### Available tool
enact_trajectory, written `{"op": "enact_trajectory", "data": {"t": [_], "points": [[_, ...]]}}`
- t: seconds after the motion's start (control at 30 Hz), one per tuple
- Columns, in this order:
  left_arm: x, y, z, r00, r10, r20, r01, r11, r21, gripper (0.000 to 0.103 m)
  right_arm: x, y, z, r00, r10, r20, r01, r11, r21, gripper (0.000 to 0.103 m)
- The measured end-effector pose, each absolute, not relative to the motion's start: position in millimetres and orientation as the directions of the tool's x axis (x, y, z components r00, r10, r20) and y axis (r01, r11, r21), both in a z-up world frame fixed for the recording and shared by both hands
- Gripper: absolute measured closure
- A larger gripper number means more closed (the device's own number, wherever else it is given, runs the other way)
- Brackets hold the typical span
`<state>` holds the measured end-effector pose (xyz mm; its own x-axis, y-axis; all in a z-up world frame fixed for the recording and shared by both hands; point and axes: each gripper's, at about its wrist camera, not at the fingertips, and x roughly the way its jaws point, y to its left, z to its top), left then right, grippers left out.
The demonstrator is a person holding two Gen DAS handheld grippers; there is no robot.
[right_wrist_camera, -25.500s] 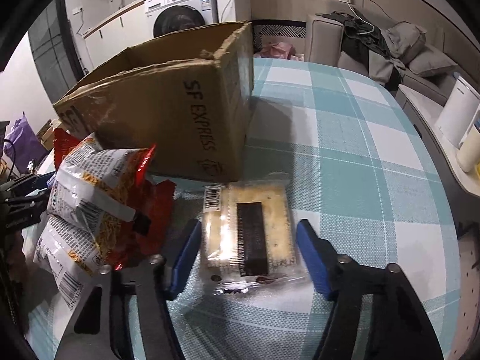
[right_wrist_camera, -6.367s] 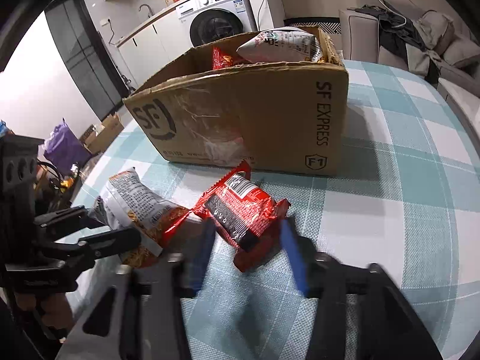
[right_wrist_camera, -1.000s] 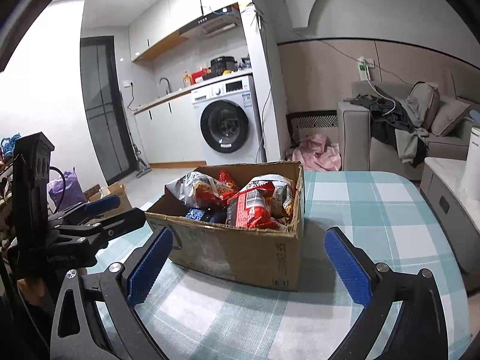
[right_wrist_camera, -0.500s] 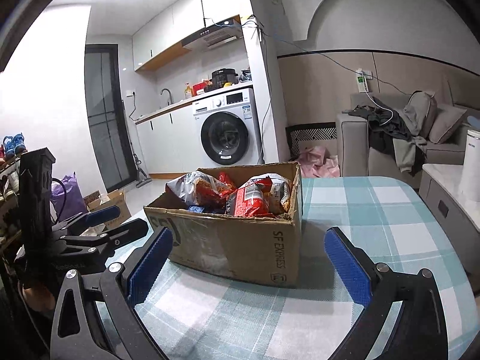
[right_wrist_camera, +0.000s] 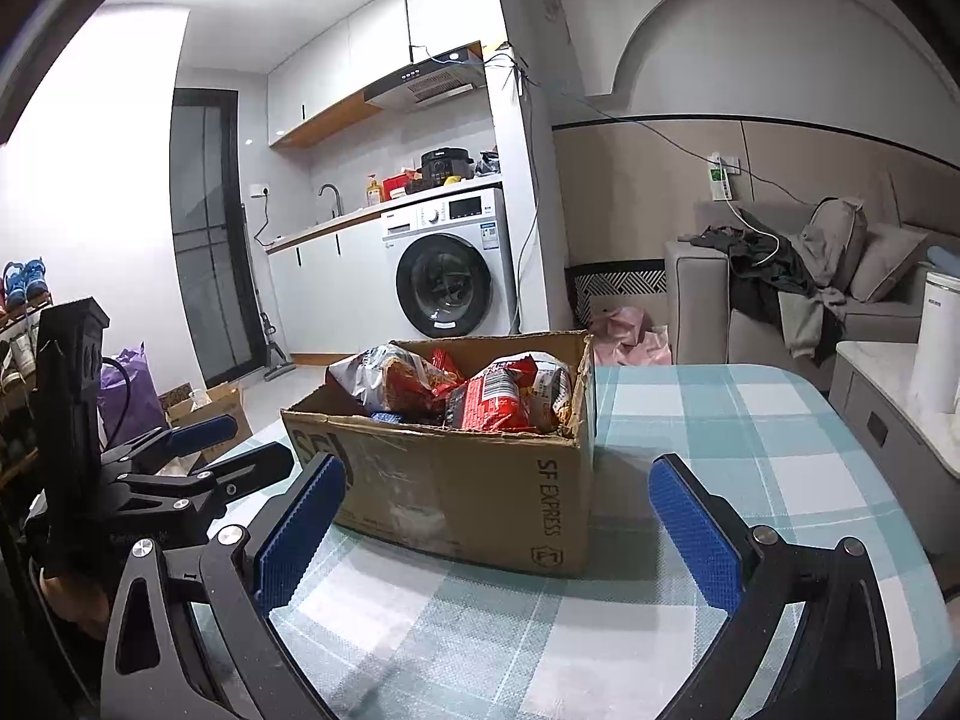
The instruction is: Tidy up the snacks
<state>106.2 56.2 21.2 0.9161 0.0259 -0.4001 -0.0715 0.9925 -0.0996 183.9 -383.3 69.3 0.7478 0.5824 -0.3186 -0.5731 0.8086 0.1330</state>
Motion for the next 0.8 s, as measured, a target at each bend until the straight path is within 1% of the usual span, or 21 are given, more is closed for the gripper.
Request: {"op": "enact_trajectory", "data": {"t": [0.23, 0.53, 0.8], "points": [[106.7, 56.7, 19.5, 0.914, 0.034, -0.403, -0.08, 0.992, -0.099, 0.001, 186.7, -386.5, 69.1, 0.747, 0.582, -0.321, -0.568, 0.81, 0.148, 0.0], [108.5, 57.5, 18.4, 0.916, 0.034, -0.399, -0.078, 0.992, -0.096, 0.001, 185.1, -381.5, 69.3, 0.748, 0.578, -0.326, -0.577, 0.809, 0.109, 0.0], [109.9, 56.8, 17.4, 0.916, 0.031, -0.4, -0.076, 0.992, -0.096, 0.001, 185.2, -379.3, 68.3, 0.747, 0.577, -0.329, -0.579, 0.809, 0.103, 0.0]]}}
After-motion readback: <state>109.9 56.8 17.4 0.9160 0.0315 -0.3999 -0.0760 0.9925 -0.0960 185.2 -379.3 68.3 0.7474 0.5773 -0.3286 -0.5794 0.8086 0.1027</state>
